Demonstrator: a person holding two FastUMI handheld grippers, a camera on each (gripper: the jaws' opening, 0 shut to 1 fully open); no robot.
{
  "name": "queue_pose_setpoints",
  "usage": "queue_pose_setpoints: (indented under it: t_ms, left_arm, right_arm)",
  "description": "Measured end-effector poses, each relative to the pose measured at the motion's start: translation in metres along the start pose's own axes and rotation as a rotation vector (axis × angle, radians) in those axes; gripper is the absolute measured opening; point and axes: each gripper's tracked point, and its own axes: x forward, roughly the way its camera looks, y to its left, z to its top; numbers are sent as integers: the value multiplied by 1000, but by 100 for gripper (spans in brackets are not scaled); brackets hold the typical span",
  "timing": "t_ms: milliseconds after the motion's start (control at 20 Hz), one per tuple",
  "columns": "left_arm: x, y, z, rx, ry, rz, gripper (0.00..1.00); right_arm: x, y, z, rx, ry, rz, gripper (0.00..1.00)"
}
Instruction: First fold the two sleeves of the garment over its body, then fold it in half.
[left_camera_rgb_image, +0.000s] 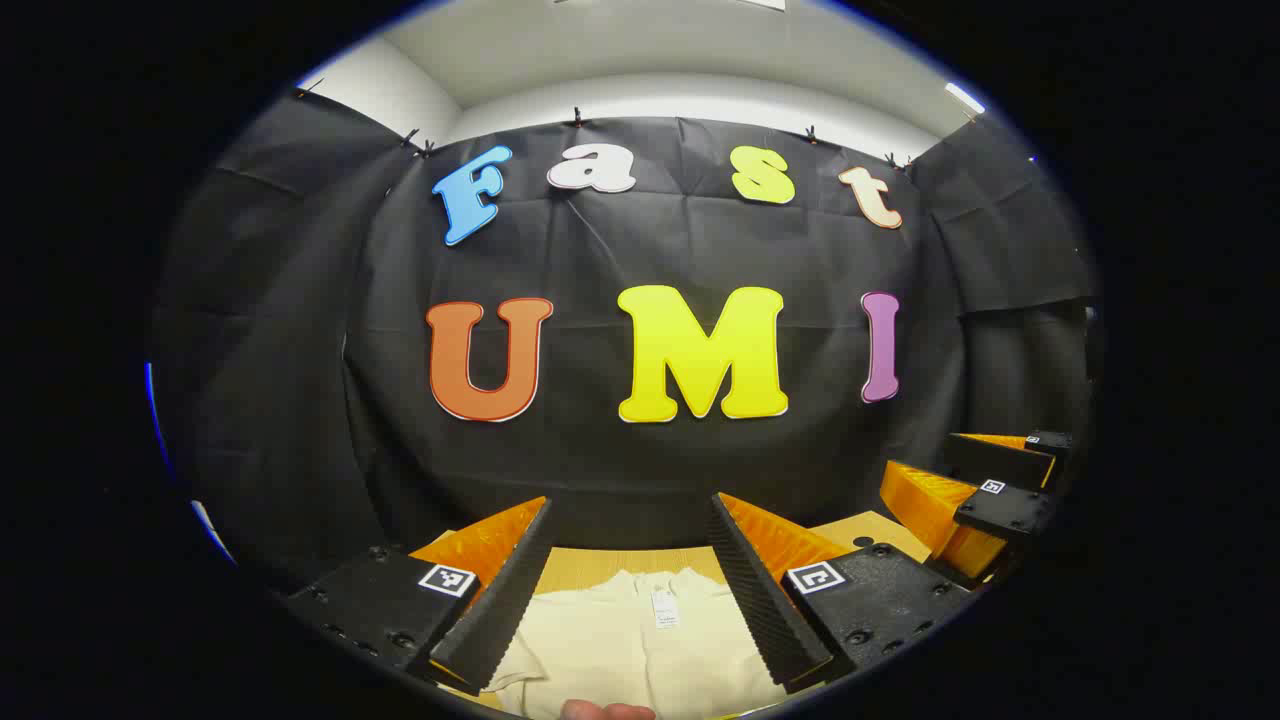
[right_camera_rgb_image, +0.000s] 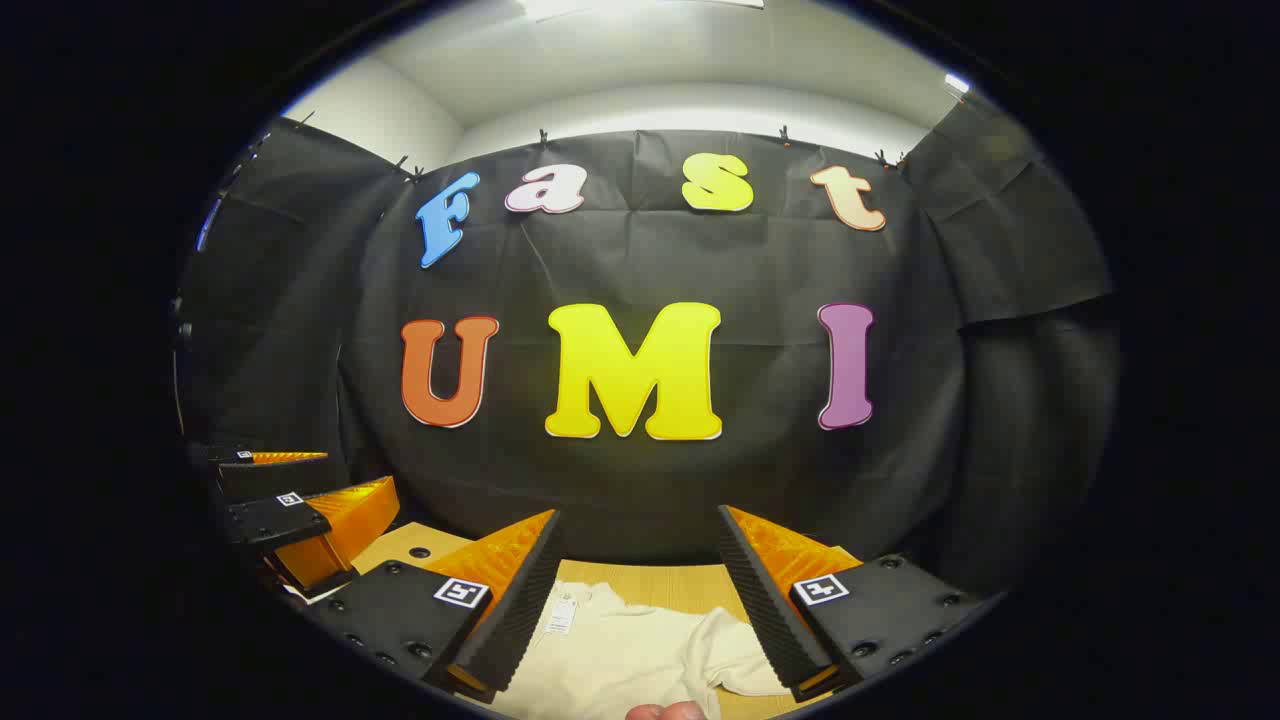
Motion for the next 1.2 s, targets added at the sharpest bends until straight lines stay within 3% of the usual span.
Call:
queue_pose_setpoints:
  t_ms: [550, 1200]
  left_arm:
    - [-2, 5, -2, 2, 11, 13, 97]
    - [-2, 6, -2, 5, 9, 15, 97]
  right_arm:
    - [0, -16, -3, -9, 8, -37, 94]
    - [3, -19, -3, 0, 11, -25, 94]
